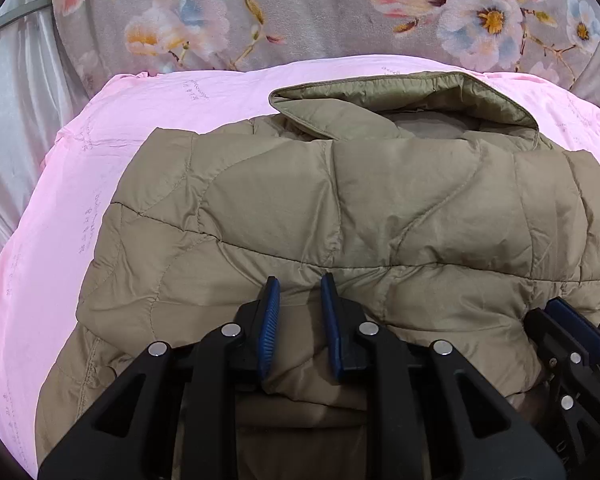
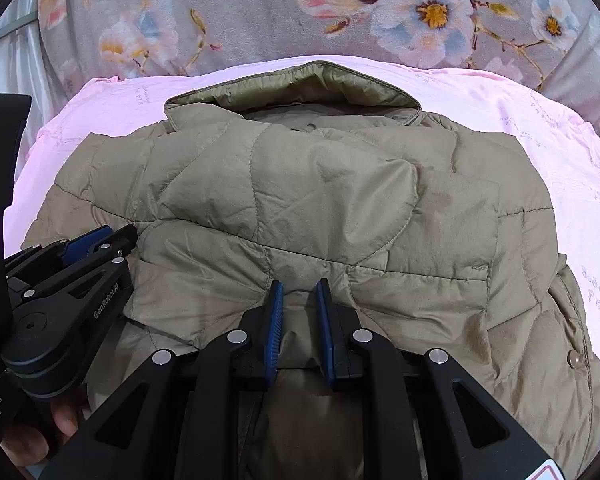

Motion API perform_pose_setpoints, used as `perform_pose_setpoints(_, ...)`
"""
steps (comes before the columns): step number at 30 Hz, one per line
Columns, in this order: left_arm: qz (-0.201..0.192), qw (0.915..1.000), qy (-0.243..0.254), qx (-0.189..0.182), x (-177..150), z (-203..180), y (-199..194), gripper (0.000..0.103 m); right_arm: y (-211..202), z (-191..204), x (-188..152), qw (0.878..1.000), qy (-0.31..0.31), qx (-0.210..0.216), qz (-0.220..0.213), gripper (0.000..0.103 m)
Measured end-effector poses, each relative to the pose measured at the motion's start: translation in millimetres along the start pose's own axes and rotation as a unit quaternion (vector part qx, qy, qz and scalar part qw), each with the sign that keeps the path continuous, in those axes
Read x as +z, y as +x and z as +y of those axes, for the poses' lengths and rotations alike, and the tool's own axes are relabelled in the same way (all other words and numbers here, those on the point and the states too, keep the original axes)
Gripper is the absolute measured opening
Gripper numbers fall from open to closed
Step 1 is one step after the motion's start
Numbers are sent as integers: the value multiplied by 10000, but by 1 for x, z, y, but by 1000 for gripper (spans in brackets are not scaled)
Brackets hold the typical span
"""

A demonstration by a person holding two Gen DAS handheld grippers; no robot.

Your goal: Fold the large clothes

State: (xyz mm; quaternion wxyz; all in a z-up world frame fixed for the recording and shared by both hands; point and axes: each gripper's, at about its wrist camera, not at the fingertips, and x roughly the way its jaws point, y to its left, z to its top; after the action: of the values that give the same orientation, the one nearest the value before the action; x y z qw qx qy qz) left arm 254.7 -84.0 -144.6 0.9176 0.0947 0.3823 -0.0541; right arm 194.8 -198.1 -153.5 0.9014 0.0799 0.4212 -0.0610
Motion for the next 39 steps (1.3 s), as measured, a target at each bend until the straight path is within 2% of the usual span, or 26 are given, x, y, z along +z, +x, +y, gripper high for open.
perform_pose_setpoints(15, 12, 10000, 29, 84, -13, -2, -11, 20, -8, 2, -10, 10000, 39, -88, 1, 15)
perform_pose_setpoints(23, 26, 10000, 25, 84, -16, -2, -15, 21, -12, -2, -12, 9999, 111, 46, 50, 16)
perform_pose_setpoints(24, 16, 10000, -22, 18, -15, 0, -16, 22, -13, -6, -11, 9997, 158, 155, 84, 17)
perform_pose_setpoints(25, 22, 9998, -123, -164, -13, 6, -19, 29, -15, -10, -8, 9992, 194, 301, 149, 21)
perform_pose_setpoints(26, 36, 9992, -201, -339, -11, 12, -22, 36, -20, -16, -2, 9982, 231, 500, 234, 31)
perform_pose_setpoints(27, 31, 9979, -337, -560, -6, 22, -28, 51, -26, -23, 6, 9976, 267, 605, 211, 40)
perform_pose_setpoints(28, -47, 9959, -531, -735, 2, 32, -34, 61, -34, -31, 16, 9974, 335, 640, 64, 56)
perform_pose_setpoints(29, -141, 9937, -716, -848, 11, 42, -39, 62, -45, -42, 29, 9972, 427, 587, -171, 62)
perform_pose_setpoints(31, -210, 9868, -1107, -1162, 39, 60, -41, 64, -50, -61, 53, 9958, 621, 596, -322, 62)
perform_pose_setpoints(32, -155, 9825, -1261, -1360, 52, 66, -37, 64, -46, -74, 66, 9934, 835, 740, -286, 62)
perform_pose_setpoints(33, -27, 9758, -1453, -1635, 69, 71, -28, 68, -37, -91, 80, 9875, 1203, 993, -224, 62)
perform_pose_setpoints(35, 222, 9685, -1588, -1905, 89, 72, -7, 70, -14, -115, 96, 9768, 1754, 1224, -86, 63)
perform_pose_setpoints(39, 690, 9626, -1712, -1983, 111, 63, 48, 70, 31, -133, 117, 9697, 2117, 1207, 150, 63)
